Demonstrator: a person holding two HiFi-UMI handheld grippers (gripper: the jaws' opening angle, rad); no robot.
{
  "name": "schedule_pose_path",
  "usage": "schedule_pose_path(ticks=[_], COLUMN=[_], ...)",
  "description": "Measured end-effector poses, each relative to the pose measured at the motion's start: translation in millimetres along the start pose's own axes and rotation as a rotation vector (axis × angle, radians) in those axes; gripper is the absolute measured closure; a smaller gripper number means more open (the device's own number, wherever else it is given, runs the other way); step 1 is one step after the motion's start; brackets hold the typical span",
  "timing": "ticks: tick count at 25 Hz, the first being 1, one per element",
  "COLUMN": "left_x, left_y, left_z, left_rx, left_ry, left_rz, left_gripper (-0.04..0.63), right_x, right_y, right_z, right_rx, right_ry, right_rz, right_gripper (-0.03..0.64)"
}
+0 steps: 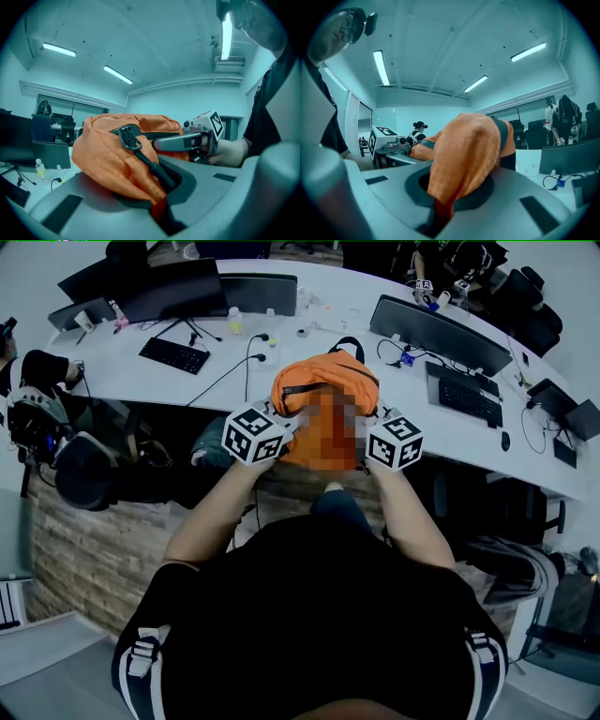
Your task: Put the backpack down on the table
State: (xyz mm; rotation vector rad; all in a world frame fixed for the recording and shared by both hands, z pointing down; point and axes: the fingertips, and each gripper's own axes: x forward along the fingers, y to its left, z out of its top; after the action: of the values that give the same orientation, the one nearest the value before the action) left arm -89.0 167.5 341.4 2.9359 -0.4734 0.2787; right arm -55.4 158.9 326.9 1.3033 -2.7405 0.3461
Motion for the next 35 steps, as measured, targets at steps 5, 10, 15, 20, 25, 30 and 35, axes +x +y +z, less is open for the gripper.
schedule_pose_path(ticks=[5,10,15,20,25,30,35], left_x=[6,19,38,61,75,93,104], left_y=[7,19,29,39,48,60,75], left_z=[-2,-3,3,8,6,14,16], left_rx=[-0.003,-0.010,-0.006,-0.012,-0.012,-0.017,-0.022], left_ry=[0.004,0.014,0.006,0.006,0.002,0.001,0.007], left_rz=[0.004,0.003,0.002,0.004,0.013,0.033,0.062], left_gripper=[0.563,0.563,0.563,0.563,0.563,0.563,0.563], right_x=[5,13,17,17,19,26,36], right_y=[-8,-26,-48,-73,-89,-110,-125], right_z=[-3,-4,-1,3,0,6,8], right_rx=[0.005,0.013,0.016,0.017,0.014,0.014,0.007], right_ry=[0.004,0.004,0.000,0.004,-0.007,-0.004,-0.002], right_rz=[0.010,0.016,0.025,0.027,0.045,0.069,0.105], right_gripper=[0.584,0.584,0.584,0.585,0.584,0.584,0.584])
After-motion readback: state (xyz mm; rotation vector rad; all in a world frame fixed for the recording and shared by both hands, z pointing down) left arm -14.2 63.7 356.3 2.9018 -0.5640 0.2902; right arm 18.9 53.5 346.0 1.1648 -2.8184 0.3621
